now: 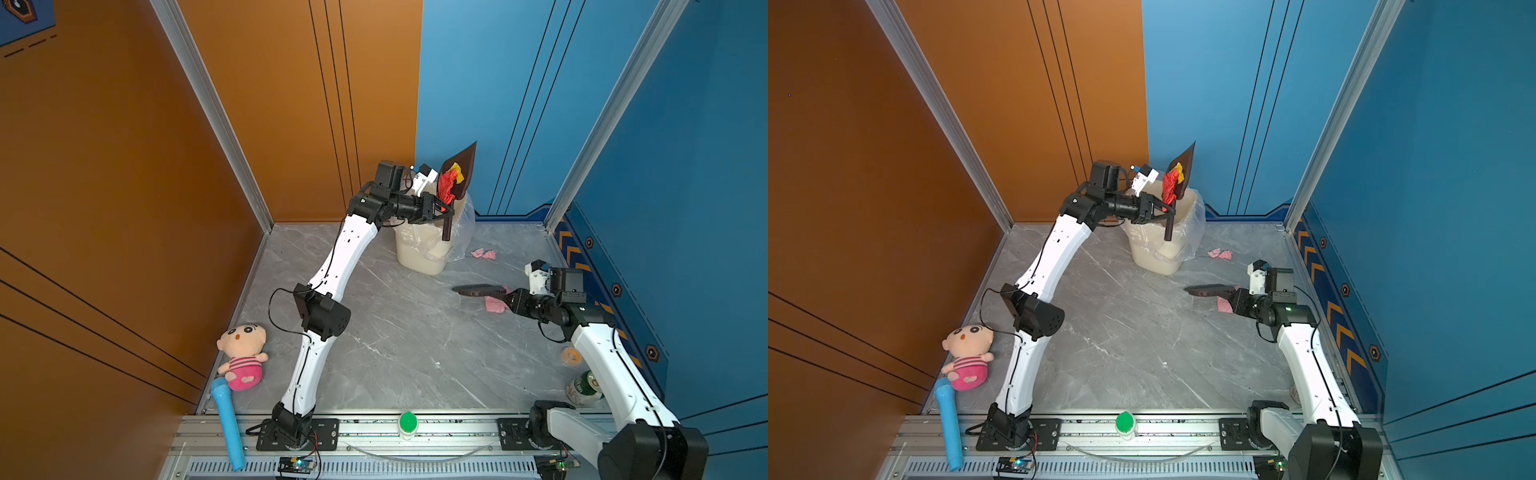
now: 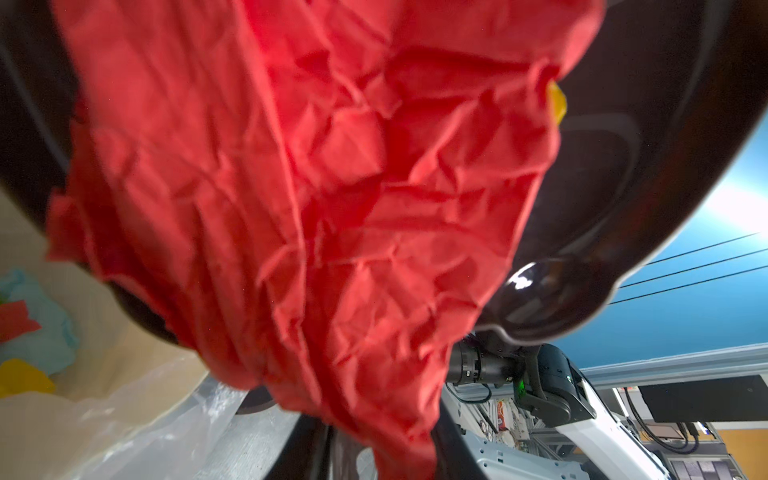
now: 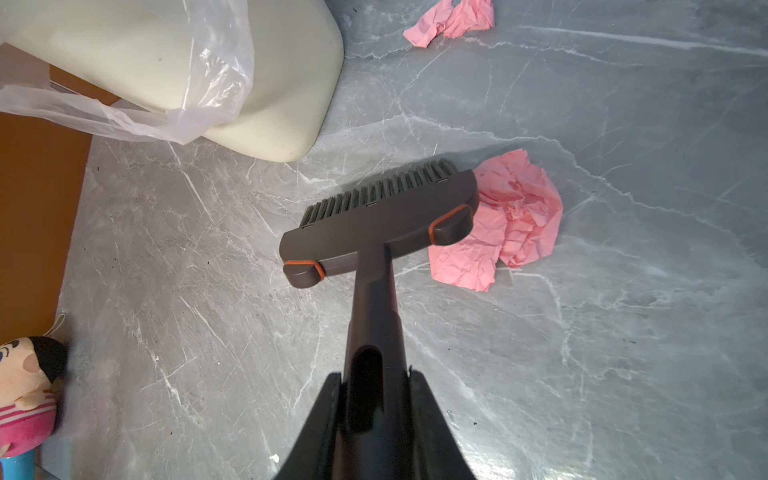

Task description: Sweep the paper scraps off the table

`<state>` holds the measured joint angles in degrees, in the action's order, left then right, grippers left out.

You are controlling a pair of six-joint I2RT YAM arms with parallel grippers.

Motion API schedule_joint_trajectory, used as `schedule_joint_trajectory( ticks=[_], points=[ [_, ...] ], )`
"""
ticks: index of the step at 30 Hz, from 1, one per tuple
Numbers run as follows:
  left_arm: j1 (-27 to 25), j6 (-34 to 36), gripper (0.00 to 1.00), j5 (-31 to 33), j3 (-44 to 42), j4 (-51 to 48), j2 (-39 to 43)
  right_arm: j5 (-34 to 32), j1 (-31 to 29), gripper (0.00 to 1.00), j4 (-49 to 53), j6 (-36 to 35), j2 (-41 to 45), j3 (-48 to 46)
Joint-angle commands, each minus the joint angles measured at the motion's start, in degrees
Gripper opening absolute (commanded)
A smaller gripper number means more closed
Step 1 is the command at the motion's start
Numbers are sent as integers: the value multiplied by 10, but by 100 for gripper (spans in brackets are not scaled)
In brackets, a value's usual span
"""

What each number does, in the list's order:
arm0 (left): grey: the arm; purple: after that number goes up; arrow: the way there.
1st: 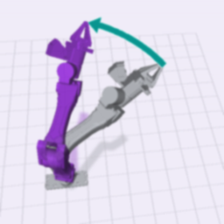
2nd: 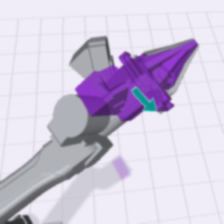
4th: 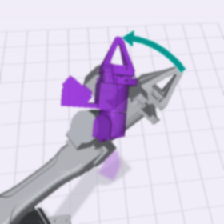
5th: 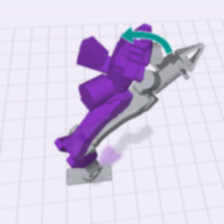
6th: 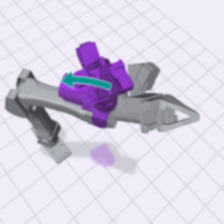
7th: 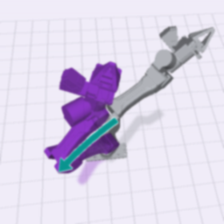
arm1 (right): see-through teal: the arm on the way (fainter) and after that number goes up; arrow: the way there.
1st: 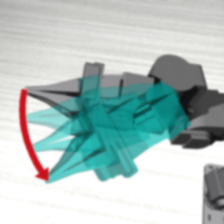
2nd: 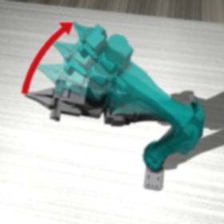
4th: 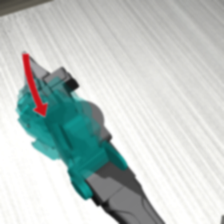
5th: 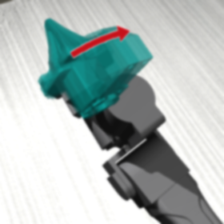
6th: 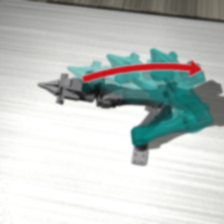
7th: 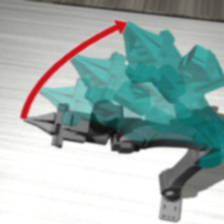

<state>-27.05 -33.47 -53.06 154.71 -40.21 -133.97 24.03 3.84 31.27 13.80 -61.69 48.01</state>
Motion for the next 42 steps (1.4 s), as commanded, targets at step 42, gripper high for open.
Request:
schedule_joint_trajectory(
  ticks=[42],
  points=[
    [12,-381,0,-58,-165,445,20,18,5,0,-10,-7,10,-1]
  ],
)
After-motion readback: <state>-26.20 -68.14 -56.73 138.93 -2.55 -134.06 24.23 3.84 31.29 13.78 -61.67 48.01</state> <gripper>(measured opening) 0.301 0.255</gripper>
